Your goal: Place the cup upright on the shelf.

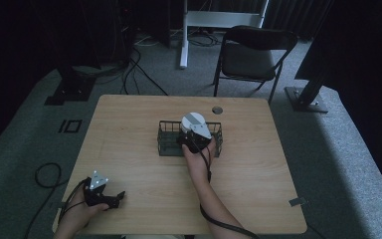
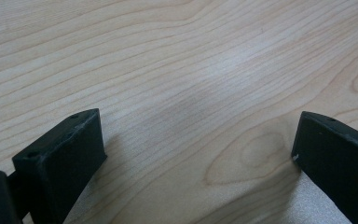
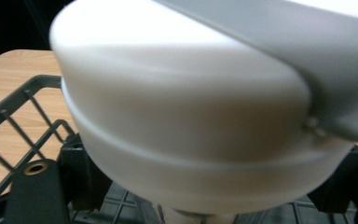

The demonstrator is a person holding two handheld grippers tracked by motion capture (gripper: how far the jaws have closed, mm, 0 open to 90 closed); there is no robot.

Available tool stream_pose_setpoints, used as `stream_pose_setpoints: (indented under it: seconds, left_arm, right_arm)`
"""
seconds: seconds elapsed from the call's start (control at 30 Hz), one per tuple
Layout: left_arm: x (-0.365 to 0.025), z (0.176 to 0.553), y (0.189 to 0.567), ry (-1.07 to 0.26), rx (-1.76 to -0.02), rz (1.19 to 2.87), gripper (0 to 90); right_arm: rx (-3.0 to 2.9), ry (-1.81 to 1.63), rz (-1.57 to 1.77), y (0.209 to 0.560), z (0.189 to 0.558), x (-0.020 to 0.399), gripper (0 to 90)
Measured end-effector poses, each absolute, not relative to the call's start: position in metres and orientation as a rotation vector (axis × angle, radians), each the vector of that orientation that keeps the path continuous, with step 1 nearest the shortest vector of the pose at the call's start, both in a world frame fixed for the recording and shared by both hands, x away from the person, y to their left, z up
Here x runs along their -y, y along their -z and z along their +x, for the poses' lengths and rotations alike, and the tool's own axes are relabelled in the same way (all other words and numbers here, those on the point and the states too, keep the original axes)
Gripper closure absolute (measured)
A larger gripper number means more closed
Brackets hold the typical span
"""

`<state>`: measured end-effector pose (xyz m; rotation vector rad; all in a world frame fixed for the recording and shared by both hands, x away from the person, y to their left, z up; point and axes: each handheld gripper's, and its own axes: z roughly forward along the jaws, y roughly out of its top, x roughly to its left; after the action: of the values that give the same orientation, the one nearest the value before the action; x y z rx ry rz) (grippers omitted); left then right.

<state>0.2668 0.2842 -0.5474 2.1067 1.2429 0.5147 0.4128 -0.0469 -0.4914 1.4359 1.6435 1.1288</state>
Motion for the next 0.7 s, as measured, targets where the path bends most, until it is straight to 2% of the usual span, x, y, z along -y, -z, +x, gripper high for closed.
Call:
stream_pose_setpoints:
  seconds: [0.1,0.7]
  left_arm:
    - [-0.284,0.267,0.547,-0.514,-1.243,2.106,2.7]
    - [-0.284,0.267,0.547,-0.514,-1.243,2.107,2.7]
  right_arm:
    - [-1.672,-1.142,1.4,0.489,0.411,0.047,12.7]
    - [-1.834,-1.248,1.175,0.483,0.406,0.073,12.0]
